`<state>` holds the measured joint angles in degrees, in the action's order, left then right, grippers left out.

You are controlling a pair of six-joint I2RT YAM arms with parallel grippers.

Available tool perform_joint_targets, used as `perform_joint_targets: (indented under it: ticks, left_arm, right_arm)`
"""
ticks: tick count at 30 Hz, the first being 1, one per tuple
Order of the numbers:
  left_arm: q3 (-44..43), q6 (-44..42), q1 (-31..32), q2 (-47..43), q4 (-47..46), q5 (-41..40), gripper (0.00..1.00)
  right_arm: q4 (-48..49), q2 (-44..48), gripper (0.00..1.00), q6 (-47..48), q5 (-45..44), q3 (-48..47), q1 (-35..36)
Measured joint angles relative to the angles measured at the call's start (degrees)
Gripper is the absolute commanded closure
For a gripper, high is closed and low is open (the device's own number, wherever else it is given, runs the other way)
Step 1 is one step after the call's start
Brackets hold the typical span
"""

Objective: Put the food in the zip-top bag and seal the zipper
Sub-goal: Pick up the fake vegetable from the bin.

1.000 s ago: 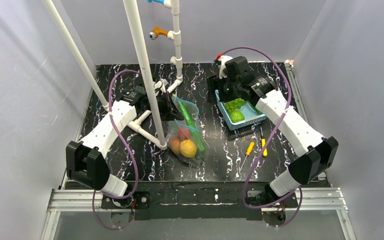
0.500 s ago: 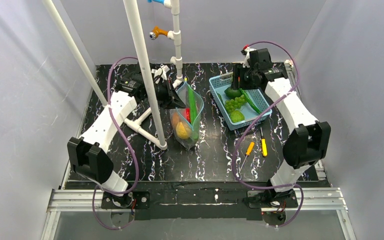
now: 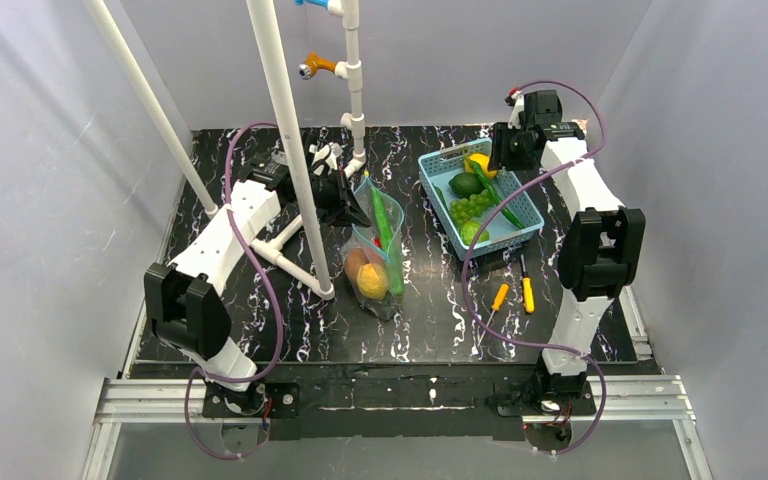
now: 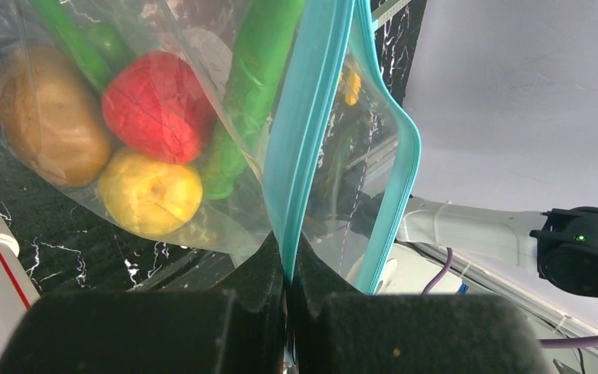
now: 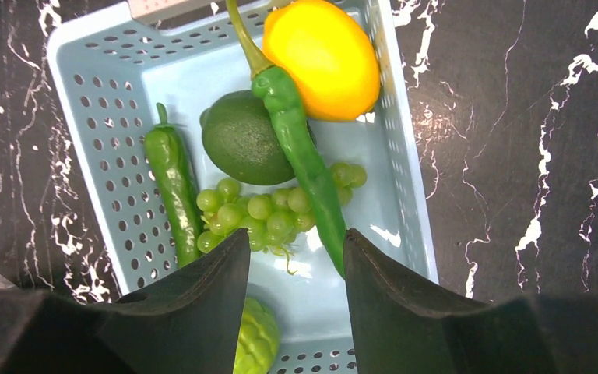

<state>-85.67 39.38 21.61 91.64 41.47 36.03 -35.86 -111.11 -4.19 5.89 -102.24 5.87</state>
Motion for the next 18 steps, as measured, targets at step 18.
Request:
perform_joint_targets:
  ticks: [18]
  left_arm:
    - [0.24,2.51,0.24,3.23,-3.82,2.19,1.00]
  right_arm:
    - [0.02,-0.87,0.35,1.03,1.77,3.72,-0.68]
